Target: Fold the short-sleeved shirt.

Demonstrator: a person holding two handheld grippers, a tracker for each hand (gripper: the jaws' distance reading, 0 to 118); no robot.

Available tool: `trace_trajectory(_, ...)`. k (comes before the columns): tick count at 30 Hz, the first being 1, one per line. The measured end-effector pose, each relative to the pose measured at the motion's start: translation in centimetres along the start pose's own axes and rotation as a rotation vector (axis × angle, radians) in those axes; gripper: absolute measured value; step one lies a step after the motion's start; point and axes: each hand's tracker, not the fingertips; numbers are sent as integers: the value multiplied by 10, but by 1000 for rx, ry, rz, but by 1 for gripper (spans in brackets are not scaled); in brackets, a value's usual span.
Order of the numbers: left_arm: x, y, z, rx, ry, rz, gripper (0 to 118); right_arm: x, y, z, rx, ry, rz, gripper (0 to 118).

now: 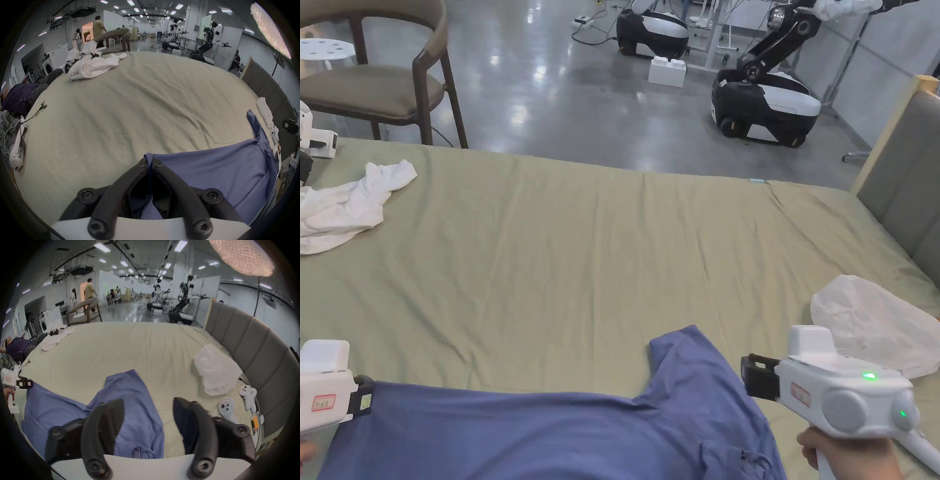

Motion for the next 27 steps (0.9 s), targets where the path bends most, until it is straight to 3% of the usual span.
trace_trajectory(5, 5, -5, 27, 79, -2, -2, 0, -1, 17, -84, -152, 54, 10, 76)
trace_trajectory(8, 7, -9, 37, 102, 0, 1, 0, 3, 11, -123, -272, 41, -25, 76)
trace_trajectory(13, 7, -13, 40, 103, 13, -9, 0, 14, -9, -157, -367, 33, -17, 74)
trace_trajectory(14, 7, -13, 39, 99, 14, -8, 0, 14, -13, -149, -319, 38, -61, 71)
trace_trajectory(16, 8, -14, 38, 96, 18, -11, 0, 12, -12, -146, -329, 30, -65, 51)
trace_trajectory(17, 9, -15, 37, 96, 22, -16, 0, 11, -12, -144, -325, 31, -62, 38)
trace_trajectory(18, 9, -15, 36, 95, 24, -19, 0, 9, -14, -141, -318, 32, -56, 13)
trace_trajectory(19, 10, -15, 35, 92, 27, -21, 0, 9, -13, -139, -313, 40, -39, 0)
trace_trajectory(20, 10, -15, 34, 90, 28, -19, 0, 12, -13, -137, -301, 75, -36, 0)
trace_trajectory(27, 10, -16, 53, 121, 14, -2, 0, 19, -12, -79, -239, 72, -89, 0)
